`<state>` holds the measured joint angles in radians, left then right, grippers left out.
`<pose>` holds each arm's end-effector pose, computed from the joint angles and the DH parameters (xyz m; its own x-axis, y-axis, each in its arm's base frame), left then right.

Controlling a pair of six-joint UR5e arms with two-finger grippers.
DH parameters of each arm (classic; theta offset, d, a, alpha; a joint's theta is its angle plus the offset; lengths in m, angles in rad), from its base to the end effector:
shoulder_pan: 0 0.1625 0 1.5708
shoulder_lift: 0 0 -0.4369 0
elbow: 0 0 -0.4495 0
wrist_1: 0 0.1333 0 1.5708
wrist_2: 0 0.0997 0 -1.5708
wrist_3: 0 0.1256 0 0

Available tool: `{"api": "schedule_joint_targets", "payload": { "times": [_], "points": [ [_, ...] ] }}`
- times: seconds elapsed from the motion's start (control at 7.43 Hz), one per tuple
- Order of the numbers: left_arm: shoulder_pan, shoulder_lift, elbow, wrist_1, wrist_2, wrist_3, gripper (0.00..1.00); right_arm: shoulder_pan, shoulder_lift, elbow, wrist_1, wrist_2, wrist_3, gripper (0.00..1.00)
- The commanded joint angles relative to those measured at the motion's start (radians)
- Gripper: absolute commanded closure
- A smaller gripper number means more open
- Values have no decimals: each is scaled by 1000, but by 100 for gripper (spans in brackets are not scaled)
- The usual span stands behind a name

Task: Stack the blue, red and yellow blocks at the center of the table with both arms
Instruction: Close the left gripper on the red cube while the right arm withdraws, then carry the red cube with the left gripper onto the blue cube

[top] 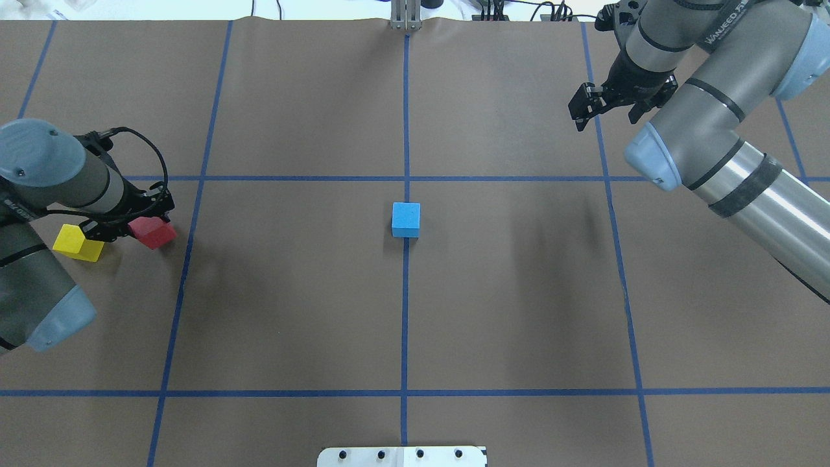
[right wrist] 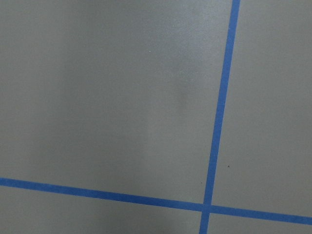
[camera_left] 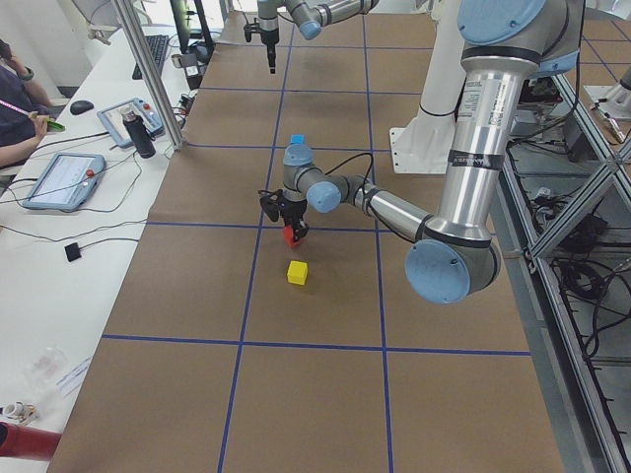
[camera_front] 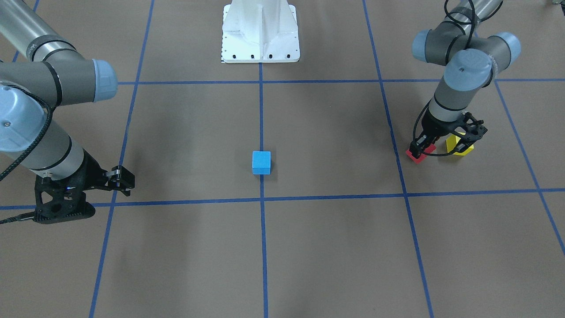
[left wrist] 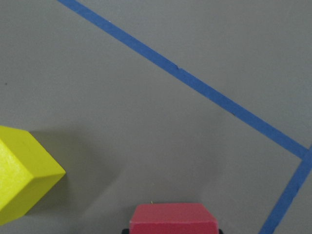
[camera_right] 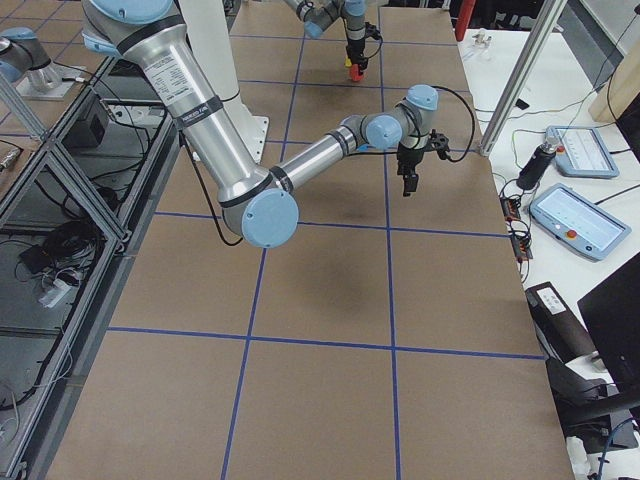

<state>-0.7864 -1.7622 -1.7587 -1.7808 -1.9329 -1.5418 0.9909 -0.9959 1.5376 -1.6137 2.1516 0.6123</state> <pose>0.3955 -0.5220 0.4672 0.6022 -0.5650 -0.5641 0.5056 0.8167 -0.2782 -0.3628 -0.6714 0.3419 0.7312 -0.1323 0.6692 0.0745 0.9906 0.1145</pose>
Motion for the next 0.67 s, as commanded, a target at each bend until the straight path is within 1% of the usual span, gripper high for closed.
{"api": "schedule_joint_targets", "payload": {
  "times": [0.0,0.13,0.27,0.4,0.54],
  "points": [
    [-2,-153,-22,191,-3,136,100,0,-1,1,-2,-1,0,1],
    [-1,-245,-21,248,-3,205,100,2,-6,1,-2,1,1,1],
    [7,-335,-7,265,-3,221,100,3,-7,1,-2,1,1,1],
    [56,-423,22,270,0,247,100,5,-7,1,0,1,1,1],
    [91,-483,37,270,6,296,100,5,-9,1,0,1,1,1]
  ]
}}
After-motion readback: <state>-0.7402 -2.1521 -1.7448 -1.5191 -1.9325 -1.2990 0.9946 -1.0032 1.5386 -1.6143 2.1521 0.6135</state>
